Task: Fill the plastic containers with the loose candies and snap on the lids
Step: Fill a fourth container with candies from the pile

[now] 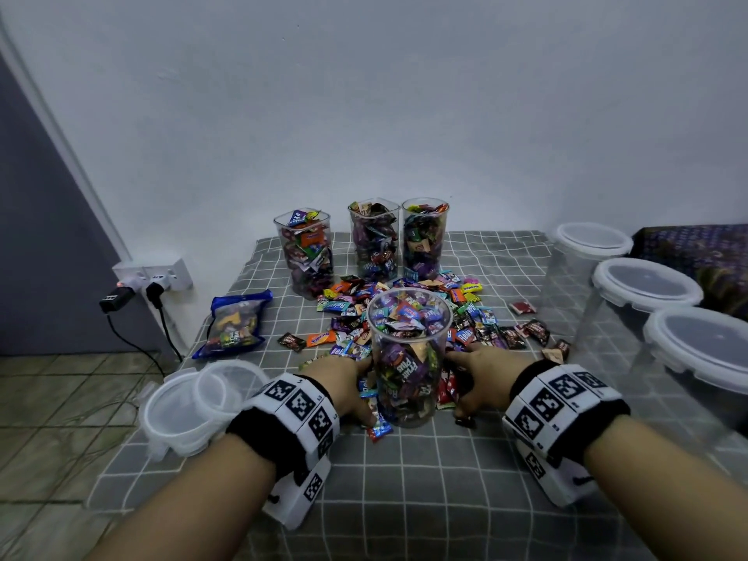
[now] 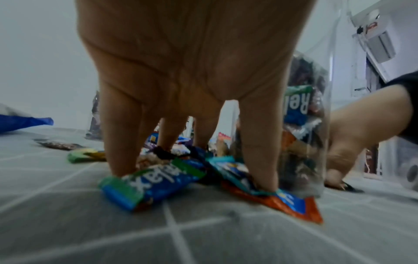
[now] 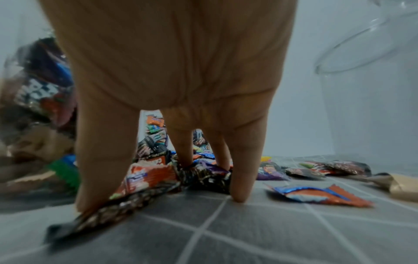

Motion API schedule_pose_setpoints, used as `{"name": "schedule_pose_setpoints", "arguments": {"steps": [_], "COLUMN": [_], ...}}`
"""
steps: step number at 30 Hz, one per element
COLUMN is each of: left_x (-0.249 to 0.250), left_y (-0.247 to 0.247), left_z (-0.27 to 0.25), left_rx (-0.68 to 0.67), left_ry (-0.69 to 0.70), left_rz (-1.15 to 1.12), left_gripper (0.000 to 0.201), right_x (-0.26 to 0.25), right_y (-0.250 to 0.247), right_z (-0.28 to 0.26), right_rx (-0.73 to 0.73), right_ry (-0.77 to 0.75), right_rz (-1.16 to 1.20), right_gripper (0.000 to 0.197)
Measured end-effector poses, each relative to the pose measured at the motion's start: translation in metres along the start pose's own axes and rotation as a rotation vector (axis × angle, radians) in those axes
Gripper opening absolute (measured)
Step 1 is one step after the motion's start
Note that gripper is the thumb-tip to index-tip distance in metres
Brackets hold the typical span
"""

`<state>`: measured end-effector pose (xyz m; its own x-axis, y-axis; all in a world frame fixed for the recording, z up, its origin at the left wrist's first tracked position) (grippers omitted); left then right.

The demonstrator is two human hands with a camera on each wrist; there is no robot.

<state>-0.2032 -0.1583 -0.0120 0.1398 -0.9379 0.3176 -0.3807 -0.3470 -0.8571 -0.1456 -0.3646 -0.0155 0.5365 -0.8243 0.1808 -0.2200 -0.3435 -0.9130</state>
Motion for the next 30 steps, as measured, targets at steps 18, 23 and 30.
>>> {"name": "schedule_pose_setpoints", "arguments": {"steps": [18, 23, 30], "left_x": [-0.007, -0.007, -0.006], "left_y": [-0.003, -0.003, -0.002], "left_z": [0.007, 0.006, 0.005], "left_rx": [0.282, 0.303, 0.328], "left_ry": [0.001, 0.007, 0.011], "left_rz": [0.003, -0.027, -0.041], "left_gripper": [0.025, 0.023, 0.02], "right_x": [-0.005, -0.005, -0.007], "right_y": [-0.006, -0.007, -0.006], "right_z": [-0.007, -0.013, -0.014], "right_rx": [0.093, 0.037, 0.024], "right_ry": [0.061, 0.07, 0.066], "right_rz": [0.022, 0.043, -0.017], "right_gripper": [0.041, 0.062, 0.058]}}
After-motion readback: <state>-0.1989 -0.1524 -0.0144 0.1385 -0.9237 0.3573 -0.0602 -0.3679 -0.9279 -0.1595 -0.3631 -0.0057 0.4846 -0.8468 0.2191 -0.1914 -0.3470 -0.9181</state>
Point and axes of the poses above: each hand's wrist, its own z-axis towards the middle knuckle, its own y-axis out of the palm, x = y × z, the point moved 1 cm from there along z, towards the middle knuckle, and after that the axes turned 15 degrees about -z, right-handed, at the moved point
